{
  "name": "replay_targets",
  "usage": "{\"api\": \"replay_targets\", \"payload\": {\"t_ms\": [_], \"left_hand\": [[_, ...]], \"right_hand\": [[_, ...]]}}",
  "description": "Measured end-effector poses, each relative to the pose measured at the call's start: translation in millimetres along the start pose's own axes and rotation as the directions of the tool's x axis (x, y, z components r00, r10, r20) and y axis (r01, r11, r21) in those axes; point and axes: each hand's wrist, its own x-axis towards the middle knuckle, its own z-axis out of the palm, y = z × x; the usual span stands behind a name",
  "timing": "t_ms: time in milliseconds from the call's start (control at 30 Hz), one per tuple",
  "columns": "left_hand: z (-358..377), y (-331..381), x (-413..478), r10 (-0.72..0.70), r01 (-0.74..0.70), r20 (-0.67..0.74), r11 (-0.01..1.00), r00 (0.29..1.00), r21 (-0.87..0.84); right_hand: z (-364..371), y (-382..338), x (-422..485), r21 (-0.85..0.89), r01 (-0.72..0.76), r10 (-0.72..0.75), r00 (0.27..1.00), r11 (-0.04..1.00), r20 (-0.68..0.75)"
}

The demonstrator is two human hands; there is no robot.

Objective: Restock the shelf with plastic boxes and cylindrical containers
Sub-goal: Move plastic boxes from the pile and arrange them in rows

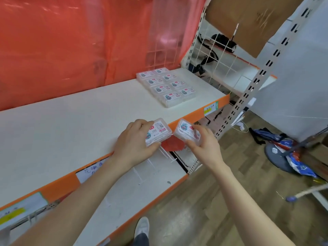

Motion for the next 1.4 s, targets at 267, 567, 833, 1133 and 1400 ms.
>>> {"api": "replay_targets", "payload": {"t_ms": [267, 567, 833, 1133, 1400], "left_hand": [[23, 5, 76, 0.04, -0.04, 0.042, 0.999, 0.998, 0.007], [56, 29, 106, -0.012, 0.01, 0.049, 0.999, 0.999, 0.042], [86, 66, 123, -0.173, 0.176, -0.084, 0.984, 0.981, 0.031], [99, 91, 127, -0.295, 0.301, -0.058, 0.943, 0.954, 0.143], [117, 110, 100, -0.393, 0.438, -0.282, 0.891, 0.875, 0.12]], "right_hand": [[-10, 20, 85, 0.008, 0.006, -0.006, 1.0, 1.0, -0.025], [-19, 60, 150, 0.119, 0.021, -0.013, 0.998, 0.993, -0.066], [-37, 100, 202, 0.157, 0.183, -0.196, 0.978, 0.97, 0.071], [-42, 120, 221, 0.244, 0.33, -0.383, 0.897, 0.912, 0.221], [-42, 129, 229, 0.276, 0.392, -0.458, 0.856, 0.877, 0.24]]}}
